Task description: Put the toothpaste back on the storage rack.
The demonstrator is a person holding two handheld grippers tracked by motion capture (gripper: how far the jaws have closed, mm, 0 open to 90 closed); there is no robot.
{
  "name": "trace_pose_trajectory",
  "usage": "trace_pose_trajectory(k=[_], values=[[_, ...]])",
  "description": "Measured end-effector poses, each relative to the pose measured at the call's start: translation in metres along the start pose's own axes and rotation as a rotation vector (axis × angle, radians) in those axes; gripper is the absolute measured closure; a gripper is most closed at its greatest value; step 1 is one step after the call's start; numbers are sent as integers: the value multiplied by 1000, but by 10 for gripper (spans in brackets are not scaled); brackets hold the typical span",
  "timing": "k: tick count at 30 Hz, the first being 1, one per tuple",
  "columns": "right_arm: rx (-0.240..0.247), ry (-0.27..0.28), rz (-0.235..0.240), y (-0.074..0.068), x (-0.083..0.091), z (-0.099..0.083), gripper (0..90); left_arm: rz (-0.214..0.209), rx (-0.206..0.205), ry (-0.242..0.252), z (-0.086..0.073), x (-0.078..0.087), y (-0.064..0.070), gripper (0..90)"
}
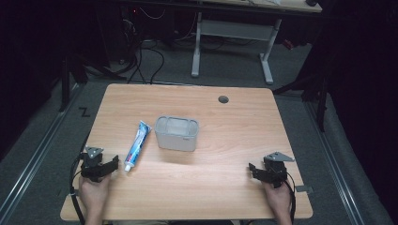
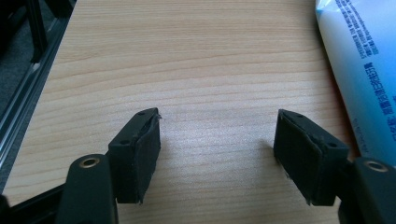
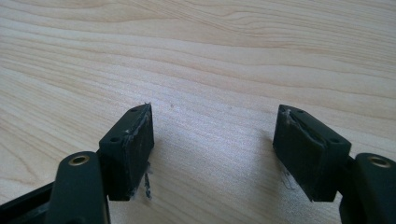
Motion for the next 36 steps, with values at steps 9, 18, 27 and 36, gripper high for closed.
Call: trace_pose_trajectory(k=[9,18,27,36], values=[[0,0,0,0,0,0,291,4,-1,0,0,0,0,323],[0,0,0,0,0,0,291,3,0,0,0,0,0,322],[-7,-2,-4,0,0,0,292,-7,13,-4,0,0,1,292],[-16,-7,-12,1,0,0,292,-15,4,-11,0,-1,2,267]])
Point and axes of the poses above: each handheld gripper's, and its own axes: x roughly backward along the jaws, z roughly out of its top, y roughly to its right, the point moved 6 cm from there along -x, roughly forward along the jaws, and after that the axes turned 14 degrees about x, right-handed, at the moved point
